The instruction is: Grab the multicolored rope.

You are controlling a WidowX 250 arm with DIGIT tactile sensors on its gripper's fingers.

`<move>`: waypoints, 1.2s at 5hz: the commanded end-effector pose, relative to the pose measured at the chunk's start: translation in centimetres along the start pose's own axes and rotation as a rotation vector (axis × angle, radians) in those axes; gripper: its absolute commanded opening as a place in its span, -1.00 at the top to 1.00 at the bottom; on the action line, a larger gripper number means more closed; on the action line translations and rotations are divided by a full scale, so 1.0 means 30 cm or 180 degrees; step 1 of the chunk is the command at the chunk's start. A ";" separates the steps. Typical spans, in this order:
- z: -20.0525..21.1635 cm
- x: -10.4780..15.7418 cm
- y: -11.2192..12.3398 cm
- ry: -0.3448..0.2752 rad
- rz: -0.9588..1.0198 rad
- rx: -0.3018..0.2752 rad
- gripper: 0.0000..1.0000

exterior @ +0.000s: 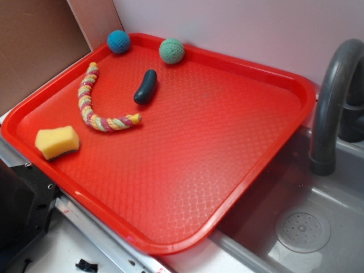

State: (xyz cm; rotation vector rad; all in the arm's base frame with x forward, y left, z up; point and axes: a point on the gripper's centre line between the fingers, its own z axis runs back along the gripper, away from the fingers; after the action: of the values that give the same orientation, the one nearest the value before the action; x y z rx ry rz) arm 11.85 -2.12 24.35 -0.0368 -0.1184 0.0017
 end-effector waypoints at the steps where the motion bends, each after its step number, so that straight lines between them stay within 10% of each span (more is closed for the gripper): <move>1: 0.000 0.000 0.000 0.0000 0.0000 0.0000 -1.00; 2: -0.035 0.023 0.025 -0.0233 0.0817 -0.0292 -1.00; 3: -0.084 0.050 0.084 -0.0581 0.1577 -0.0212 -1.00; 6: -0.324 0.101 0.262 -0.0808 0.3853 0.0536 -1.00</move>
State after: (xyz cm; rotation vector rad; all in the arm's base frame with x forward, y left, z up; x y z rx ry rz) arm 16.31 5.20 13.99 0.0872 -0.3028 1.2350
